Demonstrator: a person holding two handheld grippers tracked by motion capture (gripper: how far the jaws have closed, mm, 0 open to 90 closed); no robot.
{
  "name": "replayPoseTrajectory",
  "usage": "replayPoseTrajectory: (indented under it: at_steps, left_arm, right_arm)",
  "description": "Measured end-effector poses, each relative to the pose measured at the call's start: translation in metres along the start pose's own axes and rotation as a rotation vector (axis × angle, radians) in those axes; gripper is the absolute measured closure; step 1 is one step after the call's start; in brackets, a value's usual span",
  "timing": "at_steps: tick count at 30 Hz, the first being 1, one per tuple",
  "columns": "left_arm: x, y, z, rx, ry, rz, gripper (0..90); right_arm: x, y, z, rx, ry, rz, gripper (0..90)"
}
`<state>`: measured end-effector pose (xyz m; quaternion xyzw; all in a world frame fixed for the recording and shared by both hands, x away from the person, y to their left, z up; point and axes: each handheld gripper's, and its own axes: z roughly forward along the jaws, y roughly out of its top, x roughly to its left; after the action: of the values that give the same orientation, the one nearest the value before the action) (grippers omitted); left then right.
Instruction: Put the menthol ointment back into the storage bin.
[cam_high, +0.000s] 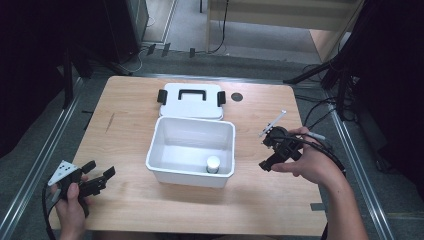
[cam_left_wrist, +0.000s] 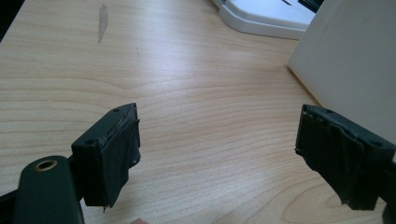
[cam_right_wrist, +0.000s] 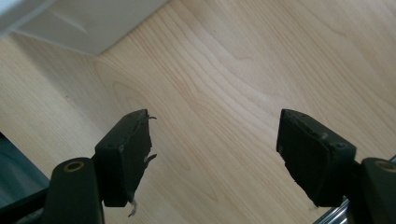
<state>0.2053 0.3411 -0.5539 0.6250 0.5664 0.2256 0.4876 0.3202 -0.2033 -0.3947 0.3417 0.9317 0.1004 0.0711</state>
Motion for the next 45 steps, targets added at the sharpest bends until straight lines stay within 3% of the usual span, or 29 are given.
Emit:
replayPoseTrajectory:
  at_steps: [5,9,18,24,31,34,36,37,38,40,41,45]
  left_arm:
    - [0.0,0.0,0.0,-0.001,0.0,0.001,14.4]
    - [0.0,0.0,0.0,0.002,0.001,0.004,14.4]
    - [0.0,0.0,0.0,0.002,0.001,0.003,14.4]
    - [-0.001,0.0,0.0,-0.001,0.003,0.001,14.4]
    - [-0.001,0.0,0.0,0.002,0.005,0.003,14.4]
    - [-0.001,0.0,0.0,0.001,0.005,0.002,14.4]
    - [-0.001,0.0,0.0,0.002,0.005,0.003,14.4]
    - [-0.001,0.0,0.0,0.002,0.005,0.003,14.4]
    - [-0.001,0.0,0.0,0.003,0.005,0.004,14.4]
    - [-0.001,0.0,0.0,0.002,0.005,0.004,14.4]
    - [-0.001,0.0,0.0,0.003,0.004,0.003,14.4]
    - [-0.001,0.0,0.0,0.005,0.006,0.004,14.4]
  right_arm:
    - [-0.007,-0.014,0.007,-0.002,0.005,0.024,27.2]
    - [-0.015,-0.031,0.014,-0.017,0.002,0.077,27.3]
    - [-0.021,-0.053,0.025,-0.036,-0.002,0.119,27.2]
    - [-0.027,-0.073,0.039,-0.077,-0.029,0.169,27.2]
    - [-0.029,-0.098,0.054,-0.186,-0.062,0.216,26.0]
    - [-0.029,-0.111,0.064,-0.263,-0.099,0.263,25.7]
    - [-0.029,-0.115,0.067,-0.288,-0.108,0.268,25.6]
    - [-0.027,-0.12,0.072,-0.329,-0.122,0.279,25.5]
    - [-0.027,-0.12,0.072,-0.329,-0.122,0.279,25.5]
    - [-0.022,-0.126,0.077,-0.401,-0.15,0.277,27.3]
    - [-0.022,-0.126,0.077,-0.401,-0.15,0.277,27.3]
    - [-0.016,-0.135,0.085,-0.498,-0.179,0.294,27.3]
